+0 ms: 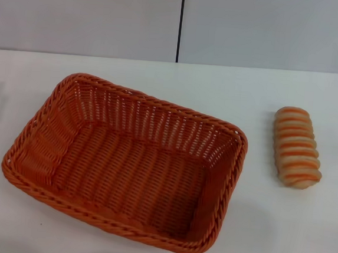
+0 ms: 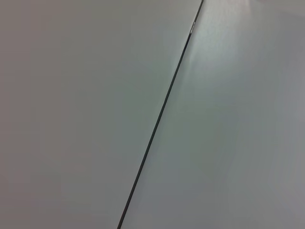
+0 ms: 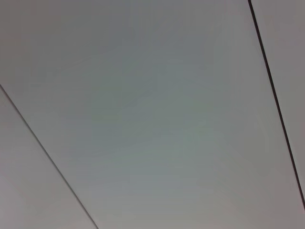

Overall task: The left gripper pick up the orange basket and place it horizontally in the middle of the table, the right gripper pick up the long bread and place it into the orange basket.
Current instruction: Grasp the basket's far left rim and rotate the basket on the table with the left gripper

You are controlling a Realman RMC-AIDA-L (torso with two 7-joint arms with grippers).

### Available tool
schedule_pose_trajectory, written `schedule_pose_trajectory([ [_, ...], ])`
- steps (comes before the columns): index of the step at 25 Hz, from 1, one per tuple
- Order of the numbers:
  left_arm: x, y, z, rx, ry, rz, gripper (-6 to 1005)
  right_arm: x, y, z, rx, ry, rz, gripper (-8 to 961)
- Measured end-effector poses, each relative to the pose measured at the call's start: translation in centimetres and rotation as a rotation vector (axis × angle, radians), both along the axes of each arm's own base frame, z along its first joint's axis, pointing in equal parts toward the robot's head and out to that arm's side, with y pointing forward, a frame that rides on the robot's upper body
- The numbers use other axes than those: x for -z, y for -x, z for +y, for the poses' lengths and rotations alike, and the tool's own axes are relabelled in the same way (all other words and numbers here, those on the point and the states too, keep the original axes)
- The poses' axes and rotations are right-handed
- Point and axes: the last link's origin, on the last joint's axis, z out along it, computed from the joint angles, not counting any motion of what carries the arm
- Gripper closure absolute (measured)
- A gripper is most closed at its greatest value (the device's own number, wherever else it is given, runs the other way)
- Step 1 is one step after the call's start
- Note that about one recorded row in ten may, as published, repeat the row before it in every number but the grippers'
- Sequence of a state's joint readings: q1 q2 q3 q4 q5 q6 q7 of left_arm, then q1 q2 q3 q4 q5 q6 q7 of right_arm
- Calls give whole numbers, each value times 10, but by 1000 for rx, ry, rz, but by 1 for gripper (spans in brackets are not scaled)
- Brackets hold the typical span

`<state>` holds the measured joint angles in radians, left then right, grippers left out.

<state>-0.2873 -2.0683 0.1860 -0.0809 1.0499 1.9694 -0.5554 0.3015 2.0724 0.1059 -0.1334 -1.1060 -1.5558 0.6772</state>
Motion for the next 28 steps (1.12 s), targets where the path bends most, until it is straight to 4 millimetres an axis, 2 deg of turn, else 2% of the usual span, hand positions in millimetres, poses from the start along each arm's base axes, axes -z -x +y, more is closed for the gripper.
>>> schedule_pose_trajectory([
  [8,0,0,-1,-20,-24,8,227,1,1,5,2,7,3,360],
  [12,0,3,-2,-58,-62,-53,229,2,2,9,2,12,8,360],
  [16,-2,0,4,-10,-21,0,258,3,2,12,5,17,12,360],
  [20,-13,-8,21,121,127,118,278,3,2,12,4,18,16,360],
  [22,-25,-14,45,202,345,192,279,3,2,12,5,18,18,360],
  [23,-25,-14,45,202,345,192,280,3,2,12,5,18,18,361],
  [28,-48,-33,78,237,627,262,284,3,0,9,12,18,20,361],
])
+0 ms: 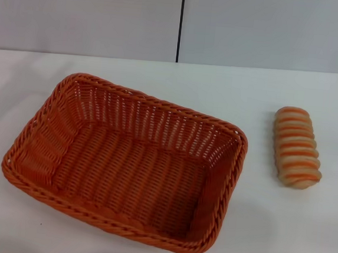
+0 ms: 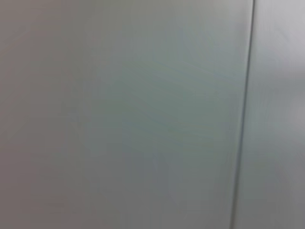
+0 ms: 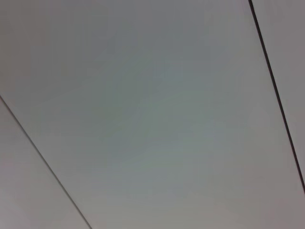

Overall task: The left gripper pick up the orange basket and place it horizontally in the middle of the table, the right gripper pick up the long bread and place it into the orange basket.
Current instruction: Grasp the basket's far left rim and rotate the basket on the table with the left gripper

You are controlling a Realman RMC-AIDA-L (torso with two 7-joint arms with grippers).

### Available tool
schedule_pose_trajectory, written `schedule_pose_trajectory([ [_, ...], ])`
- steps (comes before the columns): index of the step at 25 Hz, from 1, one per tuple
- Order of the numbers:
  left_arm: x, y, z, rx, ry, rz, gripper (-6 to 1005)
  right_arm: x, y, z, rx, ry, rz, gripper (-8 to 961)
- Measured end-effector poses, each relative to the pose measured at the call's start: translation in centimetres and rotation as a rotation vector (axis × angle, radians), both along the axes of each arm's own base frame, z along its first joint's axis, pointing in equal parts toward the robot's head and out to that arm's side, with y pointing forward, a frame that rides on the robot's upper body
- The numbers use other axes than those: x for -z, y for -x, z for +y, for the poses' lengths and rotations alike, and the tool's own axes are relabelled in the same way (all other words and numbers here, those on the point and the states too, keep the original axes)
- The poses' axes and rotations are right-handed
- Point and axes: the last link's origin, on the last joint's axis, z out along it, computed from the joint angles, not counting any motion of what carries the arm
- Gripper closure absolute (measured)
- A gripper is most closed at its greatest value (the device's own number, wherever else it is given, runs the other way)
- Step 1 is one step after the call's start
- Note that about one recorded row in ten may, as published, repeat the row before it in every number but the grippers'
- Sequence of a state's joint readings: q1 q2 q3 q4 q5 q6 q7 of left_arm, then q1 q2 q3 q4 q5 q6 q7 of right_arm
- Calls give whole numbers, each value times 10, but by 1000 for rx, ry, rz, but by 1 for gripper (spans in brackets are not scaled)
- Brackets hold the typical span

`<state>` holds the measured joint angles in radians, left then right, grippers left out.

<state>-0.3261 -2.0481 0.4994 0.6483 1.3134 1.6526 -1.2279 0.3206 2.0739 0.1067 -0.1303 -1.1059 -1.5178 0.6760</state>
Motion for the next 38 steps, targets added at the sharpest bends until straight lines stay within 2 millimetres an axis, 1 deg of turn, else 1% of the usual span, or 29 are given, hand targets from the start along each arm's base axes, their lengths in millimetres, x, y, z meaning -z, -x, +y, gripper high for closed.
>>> schedule_pose_trajectory([
  [4,-17,-22,20,-19,157,109,287,-1,-1,-1,5,-5,2,361],
  [5,-23,-35,30,-49,262,173,288,-1,-2,-1,9,-8,6,361],
  [6,-24,-41,34,-65,312,214,289,-1,-2,-1,12,-8,9,361],
  [7,-24,-41,34,-65,312,214,290,-1,-2,-1,12,-8,9,361],
  [8,-24,-46,37,-77,346,248,291,0,-3,-1,14,-8,10,361],
  [11,-21,-63,46,-129,434,406,293,0,-4,-1,26,-2,17,361],
  [14,-13,-71,53,-189,485,544,296,1,-6,0,33,3,21,361],
  [17,-2,-72,60,-248,531,652,299,1,-6,1,35,5,23,361],
  [21,13,-69,64,-313,605,762,303,1,-5,2,32,6,25,360],
  [28,22,-66,63,-322,634,804,309,1,-5,2,32,7,27,361],
  [32,30,-60,61,-342,670,832,313,1,-5,2,32,7,27,361],
  [38,41,-52,63,-357,707,820,318,2,-5,3,31,10,33,360],
])
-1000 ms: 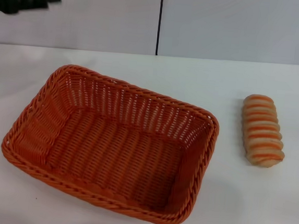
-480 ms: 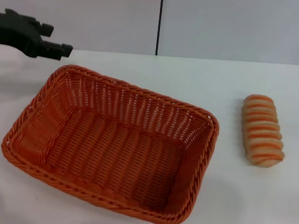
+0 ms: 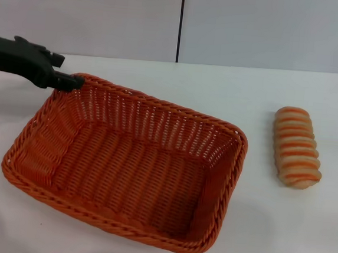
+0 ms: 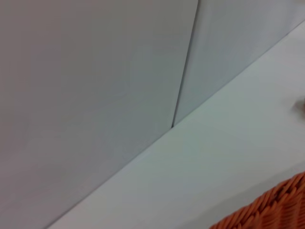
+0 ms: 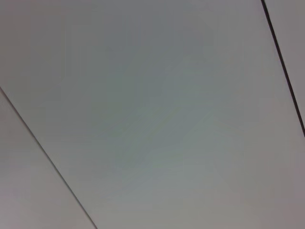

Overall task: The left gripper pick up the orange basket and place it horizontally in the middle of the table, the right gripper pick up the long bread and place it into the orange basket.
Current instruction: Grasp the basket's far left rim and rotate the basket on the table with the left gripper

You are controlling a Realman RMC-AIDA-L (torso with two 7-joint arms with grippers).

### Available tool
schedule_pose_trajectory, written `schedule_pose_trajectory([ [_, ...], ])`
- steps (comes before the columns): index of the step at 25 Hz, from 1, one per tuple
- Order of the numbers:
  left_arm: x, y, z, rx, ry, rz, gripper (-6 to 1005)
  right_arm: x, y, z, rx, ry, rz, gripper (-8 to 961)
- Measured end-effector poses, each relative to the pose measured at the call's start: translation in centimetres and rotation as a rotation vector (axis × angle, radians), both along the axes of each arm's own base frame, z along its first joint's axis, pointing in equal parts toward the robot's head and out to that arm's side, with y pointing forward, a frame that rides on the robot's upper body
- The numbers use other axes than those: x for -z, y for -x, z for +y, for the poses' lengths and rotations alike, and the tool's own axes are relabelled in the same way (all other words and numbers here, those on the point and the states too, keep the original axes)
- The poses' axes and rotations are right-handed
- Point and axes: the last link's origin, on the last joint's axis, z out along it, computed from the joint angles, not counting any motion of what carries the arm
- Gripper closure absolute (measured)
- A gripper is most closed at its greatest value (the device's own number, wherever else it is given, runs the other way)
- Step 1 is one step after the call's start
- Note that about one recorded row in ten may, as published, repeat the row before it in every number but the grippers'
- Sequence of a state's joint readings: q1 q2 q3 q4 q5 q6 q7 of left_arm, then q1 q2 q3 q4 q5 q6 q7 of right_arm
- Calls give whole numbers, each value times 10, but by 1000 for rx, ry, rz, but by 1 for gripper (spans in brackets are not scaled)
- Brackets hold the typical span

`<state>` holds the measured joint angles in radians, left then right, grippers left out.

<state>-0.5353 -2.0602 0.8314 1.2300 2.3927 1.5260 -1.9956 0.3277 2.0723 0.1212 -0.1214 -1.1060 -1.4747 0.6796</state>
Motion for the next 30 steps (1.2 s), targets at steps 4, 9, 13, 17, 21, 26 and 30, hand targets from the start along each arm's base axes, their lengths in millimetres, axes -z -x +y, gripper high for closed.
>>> schedule_pose_trajectory([
  [4,3,3,0,-7,6,-2,322,2,0,0,1,3,7,360],
  [9,16,6,4,-13,26,28,327,2,0,1,0,5,7,360],
  [13,22,7,6,-22,34,28,330,2,0,1,-2,9,6,360],
  [17,24,10,6,-29,43,42,334,2,0,0,0,10,5,360],
  [21,25,11,6,-48,48,45,338,2,-1,-1,4,7,6,360],
  [26,25,10,7,-82,42,31,342,2,-1,-1,3,10,5,361],
  [30,25,10,8,-81,40,31,346,2,-1,0,3,12,5,361],
])
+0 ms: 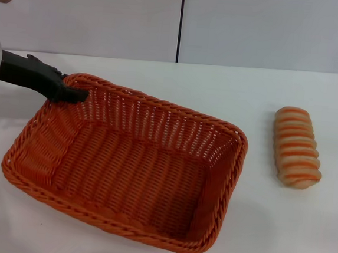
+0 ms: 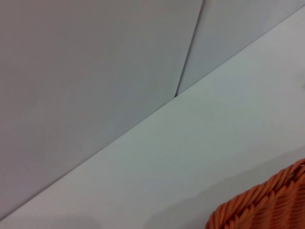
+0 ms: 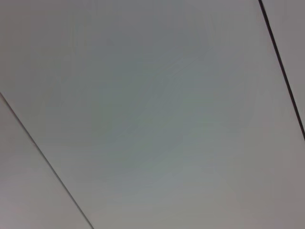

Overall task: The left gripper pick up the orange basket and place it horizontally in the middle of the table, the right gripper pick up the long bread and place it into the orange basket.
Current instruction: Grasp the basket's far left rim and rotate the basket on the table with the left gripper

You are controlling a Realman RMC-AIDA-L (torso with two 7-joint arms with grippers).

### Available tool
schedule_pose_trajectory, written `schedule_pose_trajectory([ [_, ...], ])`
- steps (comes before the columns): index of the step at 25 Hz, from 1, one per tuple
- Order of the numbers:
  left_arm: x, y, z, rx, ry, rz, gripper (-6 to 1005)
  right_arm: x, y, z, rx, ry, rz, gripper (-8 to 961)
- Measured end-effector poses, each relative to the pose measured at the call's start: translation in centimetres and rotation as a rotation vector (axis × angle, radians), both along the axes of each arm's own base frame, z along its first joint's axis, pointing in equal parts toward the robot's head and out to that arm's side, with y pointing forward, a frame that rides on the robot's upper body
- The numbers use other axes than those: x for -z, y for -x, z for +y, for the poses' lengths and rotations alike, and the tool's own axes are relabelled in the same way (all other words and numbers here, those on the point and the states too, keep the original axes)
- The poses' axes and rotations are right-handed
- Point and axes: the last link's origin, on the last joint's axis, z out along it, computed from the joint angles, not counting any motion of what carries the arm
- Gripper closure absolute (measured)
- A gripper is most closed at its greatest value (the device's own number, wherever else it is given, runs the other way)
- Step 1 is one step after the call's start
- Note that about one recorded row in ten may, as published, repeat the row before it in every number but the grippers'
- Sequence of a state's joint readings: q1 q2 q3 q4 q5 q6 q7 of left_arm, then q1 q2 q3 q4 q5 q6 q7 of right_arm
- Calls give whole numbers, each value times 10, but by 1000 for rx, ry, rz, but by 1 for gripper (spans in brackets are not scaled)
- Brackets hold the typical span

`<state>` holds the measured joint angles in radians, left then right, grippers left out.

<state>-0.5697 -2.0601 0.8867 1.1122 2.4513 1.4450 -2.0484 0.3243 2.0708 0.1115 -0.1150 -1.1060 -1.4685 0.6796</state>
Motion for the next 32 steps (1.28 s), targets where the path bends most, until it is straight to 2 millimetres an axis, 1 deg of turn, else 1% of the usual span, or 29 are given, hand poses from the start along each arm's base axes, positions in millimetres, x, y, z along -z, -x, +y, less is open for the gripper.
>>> schedule_pose_trajectory([
  [1,0,0,0,1,0,0,347,0,0,0,0,0,0,361],
  [9,1,-3,1,13,4,7,597,0,0,0,2,-1,2,361],
  [11,-1,-3,1,13,-3,5,756,1,0,0,2,-1,3,361],
  [15,-6,-4,1,17,-24,-10,761,1,0,-1,2,-1,5,361],
  [18,-11,-7,-2,33,-44,-62,765,1,-1,-1,5,-4,7,360],
  [20,-19,-12,-7,53,-69,-120,767,1,-1,-2,7,-5,7,360],
  [21,-19,-12,-7,53,-69,-120,768,1,-1,-2,7,-5,7,360],
  [27,-38,-17,-16,42,-131,-273,782,1,-1,-2,7,-5,7,360],
  [29,-52,-15,-19,3,-176,-363,791,1,-1,-1,5,-5,8,361],
  [32,-58,-13,-21,-32,-191,-403,797,1,0,1,6,-1,11,361],
])
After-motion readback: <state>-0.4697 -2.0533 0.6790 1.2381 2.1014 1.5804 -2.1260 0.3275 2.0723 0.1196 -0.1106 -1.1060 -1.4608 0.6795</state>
